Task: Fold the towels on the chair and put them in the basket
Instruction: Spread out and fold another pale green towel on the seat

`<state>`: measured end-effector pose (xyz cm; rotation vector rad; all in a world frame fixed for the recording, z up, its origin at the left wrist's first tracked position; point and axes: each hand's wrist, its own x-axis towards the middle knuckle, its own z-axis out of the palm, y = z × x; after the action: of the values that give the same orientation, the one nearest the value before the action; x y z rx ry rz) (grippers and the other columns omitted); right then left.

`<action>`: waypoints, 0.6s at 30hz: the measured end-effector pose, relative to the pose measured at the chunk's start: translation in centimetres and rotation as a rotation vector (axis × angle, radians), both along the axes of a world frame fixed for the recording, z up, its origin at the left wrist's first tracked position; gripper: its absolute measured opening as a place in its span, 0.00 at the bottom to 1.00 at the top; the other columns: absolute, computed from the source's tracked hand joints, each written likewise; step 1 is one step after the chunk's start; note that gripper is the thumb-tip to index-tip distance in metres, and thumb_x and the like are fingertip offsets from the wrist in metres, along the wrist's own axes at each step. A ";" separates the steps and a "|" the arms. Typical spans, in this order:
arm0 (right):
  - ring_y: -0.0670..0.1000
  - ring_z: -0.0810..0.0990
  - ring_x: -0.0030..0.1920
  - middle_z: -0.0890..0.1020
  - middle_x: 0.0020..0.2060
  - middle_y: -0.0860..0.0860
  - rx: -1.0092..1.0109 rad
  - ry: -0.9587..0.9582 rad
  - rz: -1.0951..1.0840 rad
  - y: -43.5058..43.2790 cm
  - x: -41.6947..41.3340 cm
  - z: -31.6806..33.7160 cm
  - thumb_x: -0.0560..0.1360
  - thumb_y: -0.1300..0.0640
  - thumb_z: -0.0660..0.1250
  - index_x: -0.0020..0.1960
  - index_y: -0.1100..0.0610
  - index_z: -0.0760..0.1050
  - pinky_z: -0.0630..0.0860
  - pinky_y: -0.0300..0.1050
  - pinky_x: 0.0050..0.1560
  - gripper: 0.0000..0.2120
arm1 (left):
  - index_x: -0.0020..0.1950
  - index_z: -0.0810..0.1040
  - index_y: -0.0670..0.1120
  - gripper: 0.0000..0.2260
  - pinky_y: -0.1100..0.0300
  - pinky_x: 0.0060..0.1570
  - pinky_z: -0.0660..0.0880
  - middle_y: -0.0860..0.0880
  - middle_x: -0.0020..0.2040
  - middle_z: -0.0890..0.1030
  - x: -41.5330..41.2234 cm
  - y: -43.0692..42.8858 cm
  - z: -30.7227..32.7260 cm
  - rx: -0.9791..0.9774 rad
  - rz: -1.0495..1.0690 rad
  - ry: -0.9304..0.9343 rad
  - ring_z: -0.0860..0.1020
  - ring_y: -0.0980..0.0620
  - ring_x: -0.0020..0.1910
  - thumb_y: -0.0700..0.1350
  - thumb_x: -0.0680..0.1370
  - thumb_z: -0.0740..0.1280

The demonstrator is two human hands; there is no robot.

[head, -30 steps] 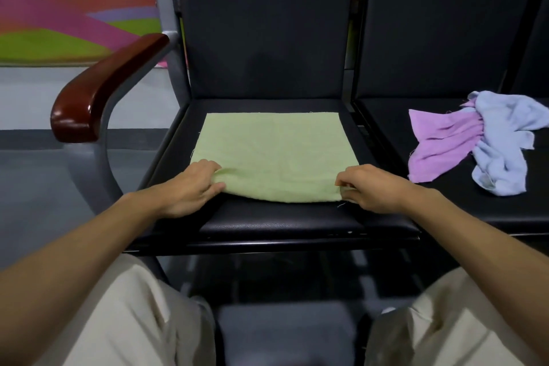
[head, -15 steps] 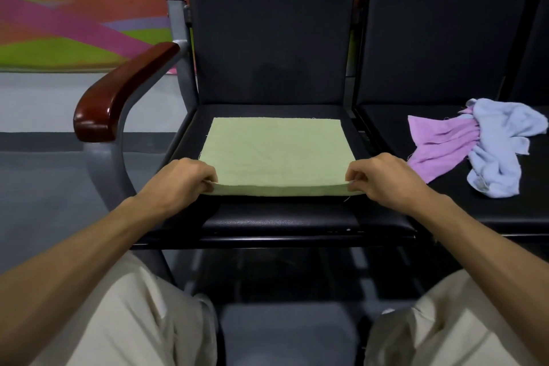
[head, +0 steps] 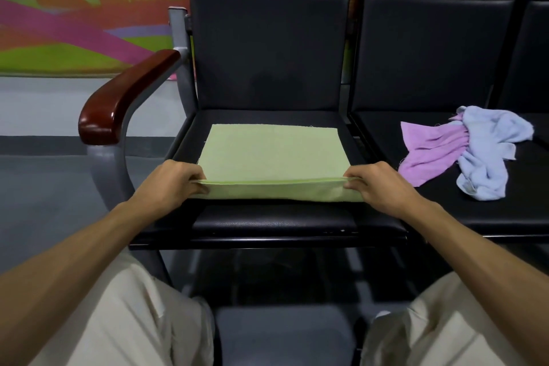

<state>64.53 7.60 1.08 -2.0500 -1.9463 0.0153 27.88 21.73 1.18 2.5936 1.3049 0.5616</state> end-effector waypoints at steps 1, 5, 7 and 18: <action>0.57 0.73 0.36 0.75 0.31 0.49 -0.077 -0.018 0.037 -0.1 0.1 -0.2 0.79 0.55 0.64 0.39 0.54 0.69 0.74 0.52 0.39 0.11 | 0.41 0.82 0.46 0.04 0.64 0.36 0.71 0.58 0.31 0.80 -0.2 0.1 -0.1 -0.062 -0.015 -0.003 0.78 0.60 0.34 0.45 0.72 0.75; 0.49 0.61 0.33 0.64 0.30 0.47 -0.315 0.070 0.136 -0.8 -0.1 -0.5 0.79 0.62 0.57 0.36 0.55 0.61 0.63 0.46 0.36 0.14 | 0.40 0.78 0.50 0.07 0.70 0.38 0.68 0.58 0.35 0.79 -0.9 -0.1 -0.2 -0.281 -0.070 -0.045 0.76 0.63 0.36 0.45 0.78 0.68; 0.48 0.64 0.34 0.67 0.31 0.47 -0.343 0.146 0.125 -1.1 -0.5 -0.3 0.80 0.62 0.57 0.37 0.55 0.65 0.64 0.46 0.39 0.13 | 0.40 0.76 0.50 0.10 0.64 0.40 0.69 0.58 0.34 0.77 -1.3 -0.4 -0.1 -0.324 -0.109 -0.072 0.73 0.62 0.34 0.45 0.80 0.64; 0.41 0.77 0.40 0.82 0.38 0.44 0.085 0.328 -0.036 2.2 1.3 3.5 0.75 0.55 0.70 0.44 0.53 0.80 0.68 0.30 0.41 0.02 | 0.46 0.79 0.46 0.04 0.71 0.40 0.66 0.54 0.43 0.80 2.7 3.6 2.1 -0.048 0.063 -0.413 0.76 0.55 0.44 0.39 0.79 0.66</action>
<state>65.87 9.81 4.58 -1.8906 -1.6812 0.2407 30.61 25.28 3.32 2.2406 1.2414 0.9986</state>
